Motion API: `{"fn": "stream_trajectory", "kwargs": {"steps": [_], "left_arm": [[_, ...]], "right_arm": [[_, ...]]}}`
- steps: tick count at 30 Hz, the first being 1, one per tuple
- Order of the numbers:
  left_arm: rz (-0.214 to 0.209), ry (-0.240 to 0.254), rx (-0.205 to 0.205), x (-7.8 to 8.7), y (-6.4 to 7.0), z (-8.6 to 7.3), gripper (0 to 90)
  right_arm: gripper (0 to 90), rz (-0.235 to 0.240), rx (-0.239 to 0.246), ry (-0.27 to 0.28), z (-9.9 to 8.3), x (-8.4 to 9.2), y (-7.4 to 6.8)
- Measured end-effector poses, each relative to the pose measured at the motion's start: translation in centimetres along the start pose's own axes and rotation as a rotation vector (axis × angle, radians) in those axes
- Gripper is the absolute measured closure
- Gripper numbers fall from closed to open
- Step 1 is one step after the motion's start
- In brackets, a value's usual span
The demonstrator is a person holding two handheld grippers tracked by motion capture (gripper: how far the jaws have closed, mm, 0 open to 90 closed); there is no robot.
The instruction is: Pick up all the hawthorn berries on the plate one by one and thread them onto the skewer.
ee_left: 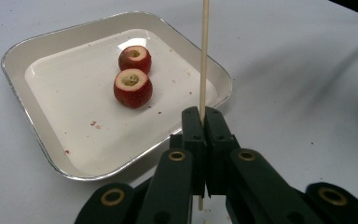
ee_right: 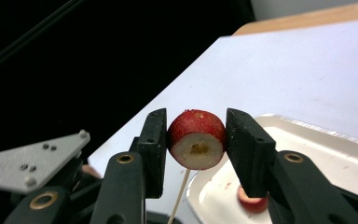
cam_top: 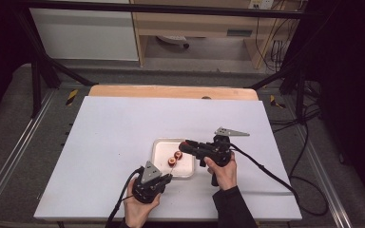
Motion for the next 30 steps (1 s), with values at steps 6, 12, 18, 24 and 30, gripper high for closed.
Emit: {"fn": "stream_trajectory", "kwargs": {"steps": [6,12,18,24,30], "left_arm": [[0.032,0.013,0.000,-0.2,0.0,-0.2,88.8],[0.060,0.091,-0.009,-0.7,0.0,-0.8,88.2],[0.068,0.138,-0.021,-1.1,0.3,-1.4,88.2],[0.068,0.190,-0.059,-1.0,0.5,-1.4,87.6],[0.073,0.234,-0.086,-1.1,0.7,-1.7,87.4]], "right_arm": [[60.2,-0.001,0.038,0.022,-0.6,-0.2,-0.3],[60.0,0.023,0.172,0.154,-1.7,0.1,-1.8],[60.1,0.033,0.246,0.186,-2.6,0.4,-2.5],[60.2,0.044,0.321,0.227,-2.8,1.2,-3.2],[60.2,0.039,0.410,0.257,-3.1,1.6,-3.8]]}}
Point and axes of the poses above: each handheld gripper's, and its own axes: x roughly backward along the jaws, z roughly out of its top, y roughly to its right, the point moved 3 cm from there along -x, roughly forward along the jaws, and after that the axes turned 6 degrees about -z, right-handed, at the moved point
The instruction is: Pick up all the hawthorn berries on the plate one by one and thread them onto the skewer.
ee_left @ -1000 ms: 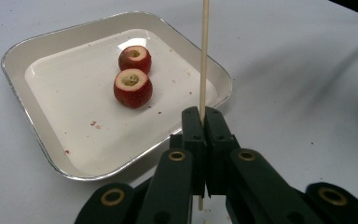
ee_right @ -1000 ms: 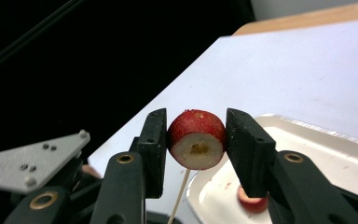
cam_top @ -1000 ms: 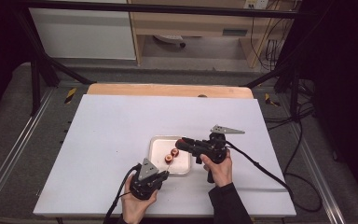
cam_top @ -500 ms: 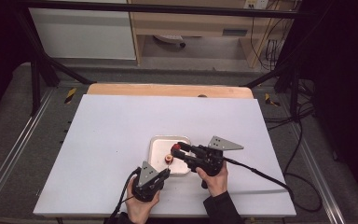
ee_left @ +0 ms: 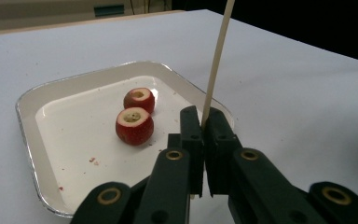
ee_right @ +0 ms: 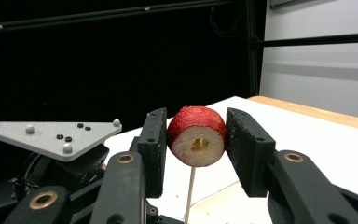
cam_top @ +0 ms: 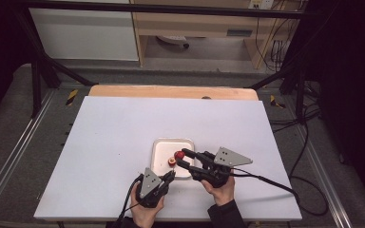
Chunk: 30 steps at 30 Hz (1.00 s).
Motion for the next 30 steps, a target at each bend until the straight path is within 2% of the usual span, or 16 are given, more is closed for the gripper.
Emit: {"fn": "stream_trajectory", "kwargs": {"steps": [5,10,12,13,15,18,23,26,30], "left_arm": [[-0.008,0.044,-0.019,0.2,0.3,-0.1,88.4],[-0.007,0.061,-0.027,0.3,0.5,-0.3,88.7],[-0.006,0.059,-0.029,0.3,0.5,-0.3,88.8],[-0.008,0.063,-0.028,0.4,0.5,-0.3,88.8],[-0.008,0.064,-0.027,0.4,0.5,-0.3,88.8],[-0.005,0.068,-0.031,0.4,0.5,-0.3,88.8],[0.001,0.067,-0.036,0.5,0.4,0.0,88.8],[-0.005,0.077,-0.028,0.7,0.4,0.3,88.8],[-0.007,0.058,-0.003,0.7,0.3,0.6,88.8]], "right_arm": [[60.3,0.004,-0.026,0.010,0.4,0.2,0.0],[60.3,0.005,-0.058,0.004,0.3,0.1,0.1],[60.3,0.013,-0.072,0.017,0.4,0.1,0.1],[60.3,0.022,-0.096,0.029,0.7,0.2,0.1],[60.3,0.026,-0.100,0.028,0.8,0.2,0.1],[60.3,0.029,-0.109,-0.015,0.4,0.0,0.2],[60.3,0.031,-0.109,-0.055,-0.3,-0.4,0.1],[60.3,0.037,-0.111,-0.071,-0.8,-0.7,0.0],[60.3,0.037,-0.121,-0.096,-1.6,-1.1,-0.1]]}}
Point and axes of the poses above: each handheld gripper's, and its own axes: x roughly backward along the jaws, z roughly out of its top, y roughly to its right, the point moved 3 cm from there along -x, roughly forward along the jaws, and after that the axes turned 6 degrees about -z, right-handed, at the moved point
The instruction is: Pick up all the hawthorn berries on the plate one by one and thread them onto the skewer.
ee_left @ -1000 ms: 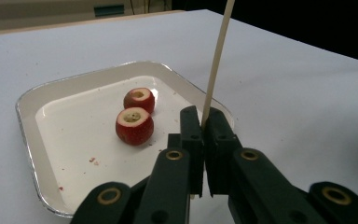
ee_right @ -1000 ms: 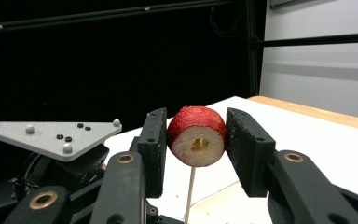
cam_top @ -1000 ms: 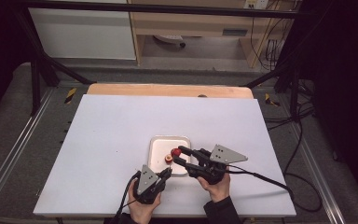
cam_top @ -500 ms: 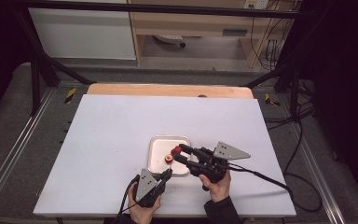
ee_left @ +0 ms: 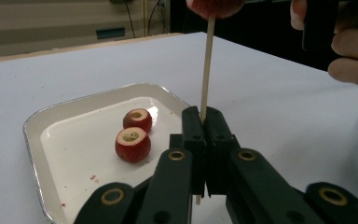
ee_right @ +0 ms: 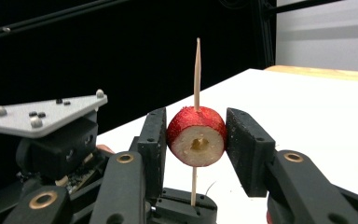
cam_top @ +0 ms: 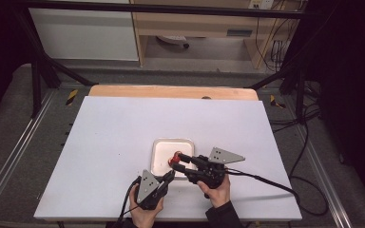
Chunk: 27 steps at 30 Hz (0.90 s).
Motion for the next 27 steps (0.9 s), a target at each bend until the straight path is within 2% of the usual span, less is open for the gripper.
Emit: {"fn": "stream_trajectory", "kwargs": {"steps": [4,6,18,19,20,21,23,27], "left_arm": [[-0.009,0.003,0.015,-0.1,-0.1,0.4,88.8],[0.001,0.001,0.011,0.0,-0.1,0.8,88.8],[-0.010,-0.022,0.051,-0.1,-0.5,0.9,88.8],[0.001,-0.030,0.050,0.0,-0.6,0.9,88.9],[0.006,-0.033,0.063,0.1,-0.8,0.8,88.8],[0.007,-0.035,0.076,0.3,-1.1,0.8,88.8],[0.023,-0.046,0.088,0.7,-1.6,0.7,88.9],[0.048,-0.062,0.097,1.8,-2.5,0.6,88.9]], "right_arm": [[60.3,-0.004,-0.007,-0.033,-0.5,-0.3,0.1],[60.2,-0.001,-0.012,-0.056,-0.9,-0.6,0.2],[59.8,-0.005,-0.055,-0.109,-1.6,-1.2,0.4],[59.1,-0.011,-0.054,-0.105,-1.5,-1.2,0.4],[52.2,-0.031,-0.046,-0.084,-1.1,-1.0,0.5],[52.2,-0.031,-0.046,-0.084,-1.1,-1.0,0.5],[44.9,-0.063,-0.033,-0.061,-0.3,-0.7,1.0],[32.9,-0.134,-0.052,-0.074,1.1,-0.4,2.2]]}}
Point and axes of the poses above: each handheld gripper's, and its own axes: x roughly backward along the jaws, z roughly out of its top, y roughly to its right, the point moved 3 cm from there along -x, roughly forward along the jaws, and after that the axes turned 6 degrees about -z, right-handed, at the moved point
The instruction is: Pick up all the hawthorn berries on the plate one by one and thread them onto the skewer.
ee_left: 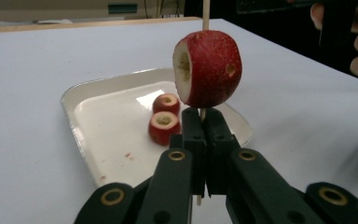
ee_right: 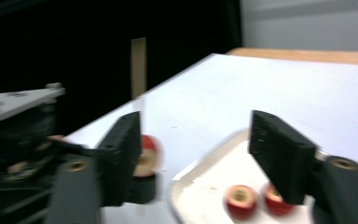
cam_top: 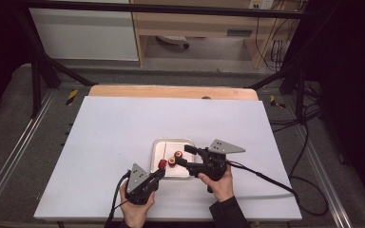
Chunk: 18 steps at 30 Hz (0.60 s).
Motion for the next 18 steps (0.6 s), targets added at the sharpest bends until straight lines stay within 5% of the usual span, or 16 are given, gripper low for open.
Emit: {"fn": "stream_trajectory", "kwargs": {"steps": [4,9,18], "left_arm": [[0.009,-0.019,0.006,0.8,-0.7,-0.3,88.8],[0.020,-0.047,0.018,1.1,-1.5,-0.7,88.8],[0.026,-0.072,0.041,1.6,-2.3,-1.1,88.7]], "right_arm": [[24.5,-0.080,0.009,-0.071,0.5,-0.4,1.7],[19.9,-0.154,0.064,-0.221,0.3,-1.4,3.5],[25.9,-0.194,0.152,-0.435,0.3,-4.5,4.2]]}}
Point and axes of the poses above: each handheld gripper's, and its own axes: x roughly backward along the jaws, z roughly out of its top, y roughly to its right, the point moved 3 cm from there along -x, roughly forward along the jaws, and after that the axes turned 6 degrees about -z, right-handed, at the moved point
